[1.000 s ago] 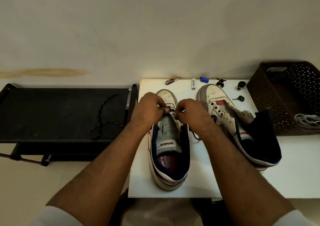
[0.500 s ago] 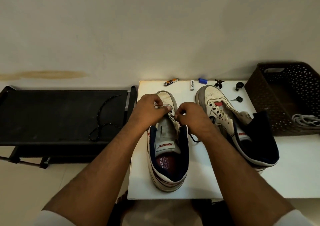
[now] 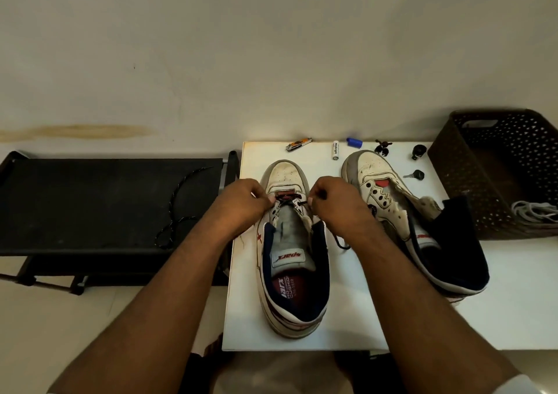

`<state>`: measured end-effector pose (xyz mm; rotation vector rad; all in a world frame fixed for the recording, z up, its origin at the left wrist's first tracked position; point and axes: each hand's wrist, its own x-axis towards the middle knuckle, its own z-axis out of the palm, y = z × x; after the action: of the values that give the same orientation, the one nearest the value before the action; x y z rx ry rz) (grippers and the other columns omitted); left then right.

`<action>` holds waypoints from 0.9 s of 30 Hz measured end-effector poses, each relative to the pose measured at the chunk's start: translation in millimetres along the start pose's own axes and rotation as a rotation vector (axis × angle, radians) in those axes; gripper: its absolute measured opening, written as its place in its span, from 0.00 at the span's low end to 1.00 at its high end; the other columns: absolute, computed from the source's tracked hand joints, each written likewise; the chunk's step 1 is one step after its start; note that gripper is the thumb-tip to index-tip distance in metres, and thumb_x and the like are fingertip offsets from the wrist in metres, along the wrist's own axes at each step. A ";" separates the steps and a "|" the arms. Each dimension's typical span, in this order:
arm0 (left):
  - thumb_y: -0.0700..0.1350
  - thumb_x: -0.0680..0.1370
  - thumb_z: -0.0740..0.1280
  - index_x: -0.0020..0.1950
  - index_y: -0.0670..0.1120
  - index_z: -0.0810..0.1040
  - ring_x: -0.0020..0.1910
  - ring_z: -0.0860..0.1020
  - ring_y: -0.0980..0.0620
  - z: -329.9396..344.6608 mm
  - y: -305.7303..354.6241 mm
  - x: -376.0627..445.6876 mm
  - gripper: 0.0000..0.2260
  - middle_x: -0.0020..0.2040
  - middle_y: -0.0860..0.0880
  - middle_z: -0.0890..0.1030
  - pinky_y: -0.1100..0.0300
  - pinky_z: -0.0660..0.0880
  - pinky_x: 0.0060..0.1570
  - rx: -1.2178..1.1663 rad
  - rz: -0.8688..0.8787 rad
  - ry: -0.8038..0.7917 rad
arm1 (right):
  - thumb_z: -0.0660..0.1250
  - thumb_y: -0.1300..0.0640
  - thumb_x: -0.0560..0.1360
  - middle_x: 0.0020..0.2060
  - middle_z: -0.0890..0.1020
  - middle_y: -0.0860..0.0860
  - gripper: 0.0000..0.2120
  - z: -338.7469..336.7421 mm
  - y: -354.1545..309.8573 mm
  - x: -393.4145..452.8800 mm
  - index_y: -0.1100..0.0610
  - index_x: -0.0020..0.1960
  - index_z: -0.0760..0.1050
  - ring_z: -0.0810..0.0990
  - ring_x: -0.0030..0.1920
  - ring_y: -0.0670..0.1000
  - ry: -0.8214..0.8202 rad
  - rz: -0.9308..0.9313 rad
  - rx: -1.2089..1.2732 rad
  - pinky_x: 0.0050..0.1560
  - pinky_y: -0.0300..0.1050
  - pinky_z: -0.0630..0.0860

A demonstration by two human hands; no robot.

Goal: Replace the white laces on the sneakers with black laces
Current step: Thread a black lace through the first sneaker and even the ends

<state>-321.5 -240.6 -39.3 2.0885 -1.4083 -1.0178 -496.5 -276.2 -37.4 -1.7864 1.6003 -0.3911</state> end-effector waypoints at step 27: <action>0.42 0.79 0.66 0.47 0.45 0.78 0.46 0.76 0.50 -9.6 -2.6 -3.0 0.02 0.45 0.49 0.78 0.58 0.70 0.47 0.149 -0.011 0.029 | 0.68 0.62 0.75 0.37 0.79 0.50 0.03 0.4 5.9 -0.9 0.57 0.45 0.80 0.75 0.37 0.47 -0.067 0.055 0.124 0.34 0.38 0.69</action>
<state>-313.2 -237.3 -33.9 2.2089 -1.5012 -0.9073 -500.8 -275.2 -41.4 -1.6423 1.5418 -0.3922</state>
